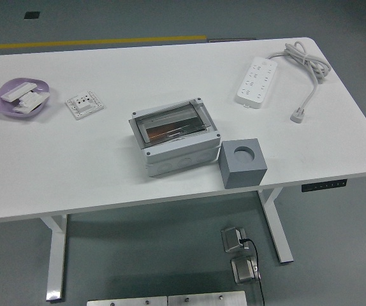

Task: Pick up the cylinder from the cube,place it in the box,flap close box

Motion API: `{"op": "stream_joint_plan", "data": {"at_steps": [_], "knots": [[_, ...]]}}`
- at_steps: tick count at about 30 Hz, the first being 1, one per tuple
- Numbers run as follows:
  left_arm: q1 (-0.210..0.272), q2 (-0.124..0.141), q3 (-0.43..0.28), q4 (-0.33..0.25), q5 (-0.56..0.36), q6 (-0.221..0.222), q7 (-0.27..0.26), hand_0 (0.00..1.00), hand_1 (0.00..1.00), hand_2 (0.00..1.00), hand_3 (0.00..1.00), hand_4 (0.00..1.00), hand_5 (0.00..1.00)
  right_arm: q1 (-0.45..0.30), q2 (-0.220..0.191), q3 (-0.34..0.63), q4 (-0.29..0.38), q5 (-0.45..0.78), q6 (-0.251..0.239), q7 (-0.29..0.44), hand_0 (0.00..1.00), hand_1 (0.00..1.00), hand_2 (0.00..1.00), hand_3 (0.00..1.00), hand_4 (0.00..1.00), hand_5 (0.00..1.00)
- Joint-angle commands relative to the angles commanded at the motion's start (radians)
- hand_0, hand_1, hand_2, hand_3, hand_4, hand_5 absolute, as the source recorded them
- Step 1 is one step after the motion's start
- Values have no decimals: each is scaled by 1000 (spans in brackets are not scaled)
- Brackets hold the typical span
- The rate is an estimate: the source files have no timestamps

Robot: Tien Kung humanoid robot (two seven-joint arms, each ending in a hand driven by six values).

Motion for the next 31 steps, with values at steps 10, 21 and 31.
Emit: {"op": "stream_joint_plan", "data": {"at_steps": [10, 21, 31], "knots": [[5, -1, -12, 0, 3, 6, 6, 650, 593, 532, 609, 593, 173, 49, 8, -62, -27, -12, 5, 3, 496, 505, 629, 750, 897, 592], [9, -1, -20, 0, 6, 11, 10, 650, 591, 535, 611, 594, 174, 70, 24, -126, -29, 11, 11, 15, 507, 504, 628, 747, 892, 590], [28, -1, -5, 0, -15, 11, 11, 650, 592, 535, 610, 595, 176, 82, 42, -154, -36, 17, 11, 19, 503, 502, 628, 747, 885, 583]]}}
